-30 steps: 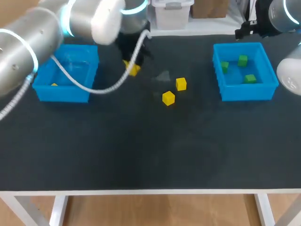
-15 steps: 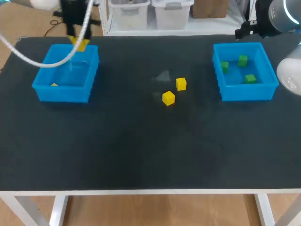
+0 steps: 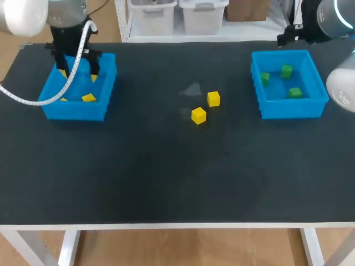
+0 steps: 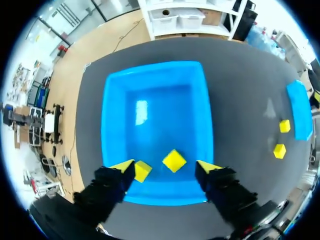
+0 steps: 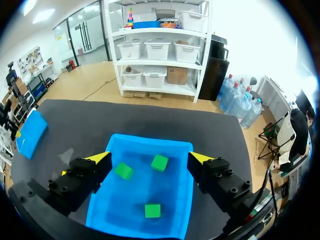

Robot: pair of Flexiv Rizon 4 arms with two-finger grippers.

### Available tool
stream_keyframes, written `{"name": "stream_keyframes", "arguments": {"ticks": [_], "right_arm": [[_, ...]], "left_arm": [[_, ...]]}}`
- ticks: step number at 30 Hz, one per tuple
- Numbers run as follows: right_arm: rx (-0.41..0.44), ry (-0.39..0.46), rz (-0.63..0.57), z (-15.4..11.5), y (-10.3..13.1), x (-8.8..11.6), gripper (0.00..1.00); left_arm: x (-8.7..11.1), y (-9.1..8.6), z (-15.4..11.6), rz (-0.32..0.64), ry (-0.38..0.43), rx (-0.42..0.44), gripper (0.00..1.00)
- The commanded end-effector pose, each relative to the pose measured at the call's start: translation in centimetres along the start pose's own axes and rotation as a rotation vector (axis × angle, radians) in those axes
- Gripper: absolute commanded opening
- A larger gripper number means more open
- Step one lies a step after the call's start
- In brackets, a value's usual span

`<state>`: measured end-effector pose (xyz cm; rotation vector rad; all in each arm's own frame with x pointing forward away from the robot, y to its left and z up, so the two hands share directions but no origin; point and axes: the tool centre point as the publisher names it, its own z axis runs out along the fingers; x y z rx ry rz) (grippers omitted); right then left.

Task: Put the green cubes in the right bin and the yellow cubes in the left bin.

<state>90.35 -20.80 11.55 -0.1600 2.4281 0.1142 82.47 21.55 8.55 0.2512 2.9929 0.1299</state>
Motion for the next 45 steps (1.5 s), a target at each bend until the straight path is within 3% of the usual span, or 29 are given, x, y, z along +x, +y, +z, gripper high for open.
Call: {"name": "stream_keyframes", "arguments": {"ticks": [1, 13, 22, 31, 37, 45], "right_arm": [[0.002, -0.004, 0.0, -0.2, 0.0, 0.2, 1.0], [0.002, -0.004, 0.0, -0.2, 0.0, 0.2, 1.0], [0.002, -0.004, 0.0, -0.2, 0.0, 0.2, 1.0], [0.002, -0.004, 0.0, -0.2, 0.0, 0.2, 1.0], [0.002, -0.004, 0.0, -0.2, 0.0, 0.2, 1.0], [0.002, -0.004, 0.0, -0.2, 0.0, 0.2, 1.0]], "left_arm": [[0.6, -2.5, -1.5, 0.068, -0.197, 0.021, 1.0], [0.5, -17.6, -4.0, 0.45, -0.197, 0.218, 1.0], [1.5, -24.9, -2.4, 0.59, -0.124, 0.258, 1.0], [1.8, -29.3, -0.6, 0.632, -0.077, 0.274, 1.0], [1.4, -30.0, 1.9, 0.617, -0.025, 0.235, 1.0], [2.2, -31.5, 4.3, 0.648, 0.025, 0.21, 1.0]]}}
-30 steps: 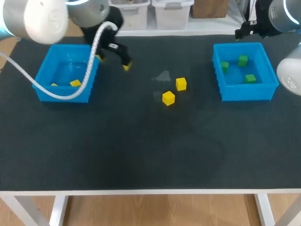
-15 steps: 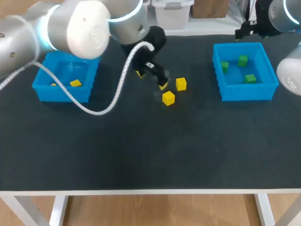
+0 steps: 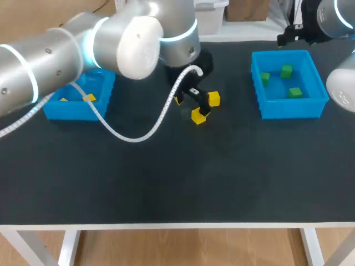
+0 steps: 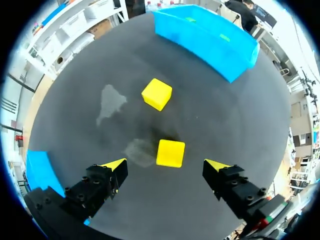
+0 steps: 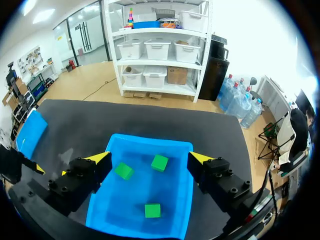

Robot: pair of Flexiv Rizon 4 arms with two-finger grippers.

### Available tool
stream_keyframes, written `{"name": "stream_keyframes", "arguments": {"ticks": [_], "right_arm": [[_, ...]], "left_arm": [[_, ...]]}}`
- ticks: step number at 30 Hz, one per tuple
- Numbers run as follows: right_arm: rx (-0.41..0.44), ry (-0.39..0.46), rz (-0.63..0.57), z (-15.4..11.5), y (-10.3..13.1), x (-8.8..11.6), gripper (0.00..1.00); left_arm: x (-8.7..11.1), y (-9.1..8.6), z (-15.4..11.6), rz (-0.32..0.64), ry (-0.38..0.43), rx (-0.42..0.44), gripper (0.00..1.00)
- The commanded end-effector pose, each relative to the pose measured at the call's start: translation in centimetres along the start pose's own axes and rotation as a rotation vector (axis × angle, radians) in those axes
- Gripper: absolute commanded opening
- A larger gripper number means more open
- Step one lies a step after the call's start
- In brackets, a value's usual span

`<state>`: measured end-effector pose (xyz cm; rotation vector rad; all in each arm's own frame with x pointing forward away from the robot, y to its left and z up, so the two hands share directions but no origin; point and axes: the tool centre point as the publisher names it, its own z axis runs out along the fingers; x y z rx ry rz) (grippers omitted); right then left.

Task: Put the green cubes in the right bin and the yellow cubes in the left bin.

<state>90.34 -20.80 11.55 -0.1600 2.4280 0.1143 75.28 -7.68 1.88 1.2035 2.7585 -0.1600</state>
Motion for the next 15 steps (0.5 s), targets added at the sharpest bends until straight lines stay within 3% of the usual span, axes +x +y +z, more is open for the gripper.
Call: {"name": "stream_keyframes", "arguments": {"ticks": [1, 5, 6, 7, 8, 15], "right_arm": [[0.002, -0.004, 0.0, -0.2, 0.0, 0.2, 1.0], [0.002, -0.004, 0.0, -0.2, 0.0, 0.2, 1.0], [0.002, -0.004, 0.0, -0.2, 0.0, 0.2, 1.0], [0.002, -0.004, 0.0, -0.2, 0.0, 0.2, 1.0], [0.002, -0.004, 0.0, -0.2, 0.0, 0.2, 1.0], [0.002, -0.004, 0.0, -0.2, 0.0, 0.2, 1.0]], "left_arm": [[-1.1, -0.2, 1.3, 0.002, 0.077, 0.002, 1.0], [-1.3, -0.4, 1.7, 0.009, 0.088, -0.003, 1.0], [-1.3, -0.4, 1.8, 0.008, 0.091, -0.007, 0.82], [-1.2, -0.4, 1.9, 0.011, 0.094, -0.014, 0.25], [-1.2, -0.3, 2.0, 0.013, 0.095, -0.021, 0.0], [-0.2, 0.6, 2.7, -0.011, 0.121, -0.05, 0.0]]}}
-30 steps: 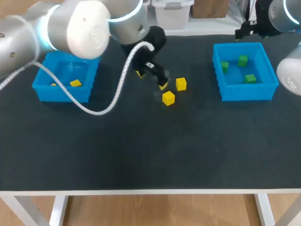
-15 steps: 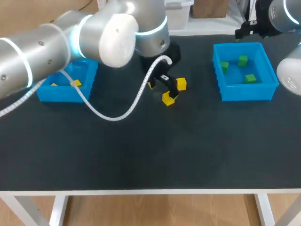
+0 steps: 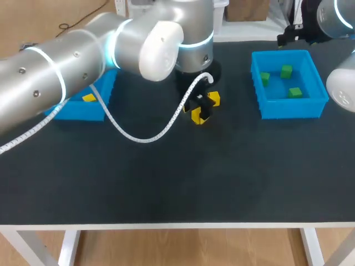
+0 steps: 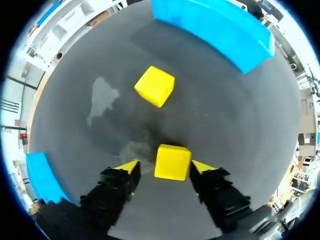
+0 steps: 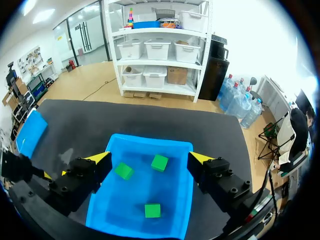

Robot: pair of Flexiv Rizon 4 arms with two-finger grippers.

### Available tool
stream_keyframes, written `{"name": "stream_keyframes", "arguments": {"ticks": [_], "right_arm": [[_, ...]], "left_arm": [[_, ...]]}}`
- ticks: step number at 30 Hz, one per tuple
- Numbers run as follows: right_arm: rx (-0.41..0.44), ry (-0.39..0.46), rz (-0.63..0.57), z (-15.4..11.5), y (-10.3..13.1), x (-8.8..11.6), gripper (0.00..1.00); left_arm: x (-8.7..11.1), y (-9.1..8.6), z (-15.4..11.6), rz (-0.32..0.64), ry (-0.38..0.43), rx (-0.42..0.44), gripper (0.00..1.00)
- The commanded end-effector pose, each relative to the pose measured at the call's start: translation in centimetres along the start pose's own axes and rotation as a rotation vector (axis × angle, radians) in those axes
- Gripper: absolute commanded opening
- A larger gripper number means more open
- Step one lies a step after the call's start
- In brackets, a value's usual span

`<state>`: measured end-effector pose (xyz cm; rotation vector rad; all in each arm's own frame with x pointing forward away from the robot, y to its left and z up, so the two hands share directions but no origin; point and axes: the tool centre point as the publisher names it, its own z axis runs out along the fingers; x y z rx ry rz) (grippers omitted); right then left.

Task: Put the green cubes in the right bin and the yellow cubes in the left bin.

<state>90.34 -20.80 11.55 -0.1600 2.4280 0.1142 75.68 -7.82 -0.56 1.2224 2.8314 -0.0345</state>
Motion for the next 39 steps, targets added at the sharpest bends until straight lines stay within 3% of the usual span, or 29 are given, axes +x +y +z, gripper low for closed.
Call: {"name": "stream_keyframes", "arguments": {"ticks": [1, 8, 13, 19, 23, 29, 34, 38, 39], "right_arm": [[0.002, -0.004, 0.0, -0.2, 0.0, 0.2, 1.0], [0.002, -0.004, 0.0, -0.2, 0.0, 0.2, 1.0], [0.002, -0.004, 0.0, -0.2, 0.0, 0.2, 1.0], [0.002, -0.004, 0.0, -0.2, 0.0, 0.2, 1.0], [0.002, -0.004, 0.0, -0.2, 0.0, 0.2, 1.0], [0.002, -0.004, 0.0, -0.2, 0.0, 0.2, 1.0], [0.002, -0.004, 0.0, -0.2, 0.0, 0.2, 1.0], [0.002, -0.004, 0.0, -0.2, 0.0, 0.2, 1.0], [0.002, -0.004, 0.0, -0.2, 0.0, 0.2, 1.0]], "left_arm": [[-0.1, 0.4, 0.3, -0.014, 0.022, -0.002, 0.0], [0.7, 1.4, 0.4, -0.057, 0.004, -0.004, 0.0], [0.8, 3.7, -2.4, -0.127, -0.075, -0.015, 0.0], [3.0, 9.5, -7.3, -0.254, -0.164, -0.106, 0.0], [6.0, 14.5, -9.8, -0.378, -0.209, -0.17, 0.0], [10.6, 21.1, -11.8, -0.541, -0.212, -0.25, 0.0], [13.4, 24.1, -11.5, -0.639, -0.196, -0.261, 0.0], [14.5, 24.6, -10.2, -0.661, -0.154, -0.24, 0.0], [14.7, 24.7, -9.9, -0.669, -0.144, -0.245, 0.48]]}}
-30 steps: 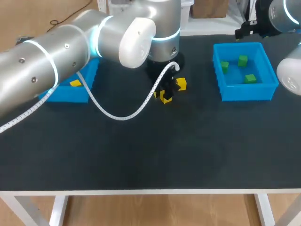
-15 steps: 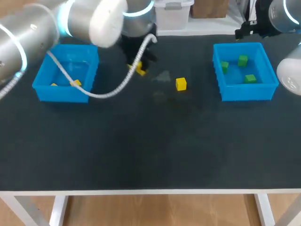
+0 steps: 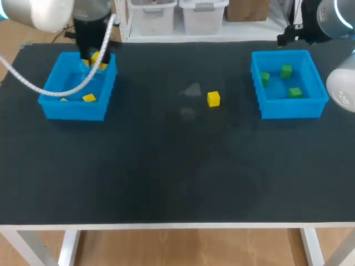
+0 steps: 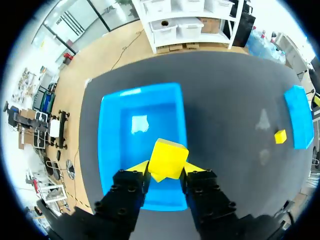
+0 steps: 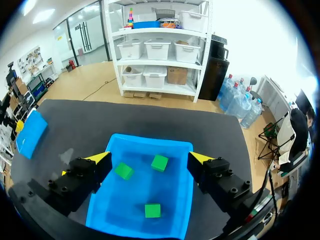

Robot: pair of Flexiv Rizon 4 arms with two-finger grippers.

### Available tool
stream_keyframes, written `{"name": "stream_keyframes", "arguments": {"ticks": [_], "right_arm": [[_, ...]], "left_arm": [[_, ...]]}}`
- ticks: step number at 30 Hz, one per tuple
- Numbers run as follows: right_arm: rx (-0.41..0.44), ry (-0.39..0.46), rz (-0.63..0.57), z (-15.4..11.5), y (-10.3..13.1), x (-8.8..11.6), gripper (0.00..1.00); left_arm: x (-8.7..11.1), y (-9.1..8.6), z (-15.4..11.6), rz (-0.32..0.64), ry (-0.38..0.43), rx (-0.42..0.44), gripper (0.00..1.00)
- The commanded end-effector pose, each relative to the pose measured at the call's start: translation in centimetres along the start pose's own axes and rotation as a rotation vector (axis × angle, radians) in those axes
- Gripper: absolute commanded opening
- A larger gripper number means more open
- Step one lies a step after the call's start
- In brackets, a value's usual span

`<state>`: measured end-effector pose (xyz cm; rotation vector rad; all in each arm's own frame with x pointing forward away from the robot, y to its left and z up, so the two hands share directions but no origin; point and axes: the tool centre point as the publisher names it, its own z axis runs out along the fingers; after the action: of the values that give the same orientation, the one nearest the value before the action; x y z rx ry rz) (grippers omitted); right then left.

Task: Put the green cubes in the right bin and the yellow cubes in the left bin.

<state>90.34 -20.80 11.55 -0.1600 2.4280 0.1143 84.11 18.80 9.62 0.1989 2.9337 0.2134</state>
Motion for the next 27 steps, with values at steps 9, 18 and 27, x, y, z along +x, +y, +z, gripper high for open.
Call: {"name": "stream_keyframes", "arguments": {"ticks": [9, 18, 27], "right_arm": [[0.002, -0.004, 0.0, -0.2, 0.0, 0.2, 1.0], [0.002, -0.004, 0.0, -0.2, 0.0, 0.2, 1.0], [0.002, -0.004, 0.0, -0.2, 0.0, 0.2, 1.0]], "left_arm": [[2.0, -1.1, 1.3, 0.041, -0.075, 0.036, 1.0], [0.1, -12.3, -1.5, 0.277, -0.105, 0.186, 1.0], [-1.2, -20.2, -1.0, 0.251, -0.044, 0.273, 1.0]]}}
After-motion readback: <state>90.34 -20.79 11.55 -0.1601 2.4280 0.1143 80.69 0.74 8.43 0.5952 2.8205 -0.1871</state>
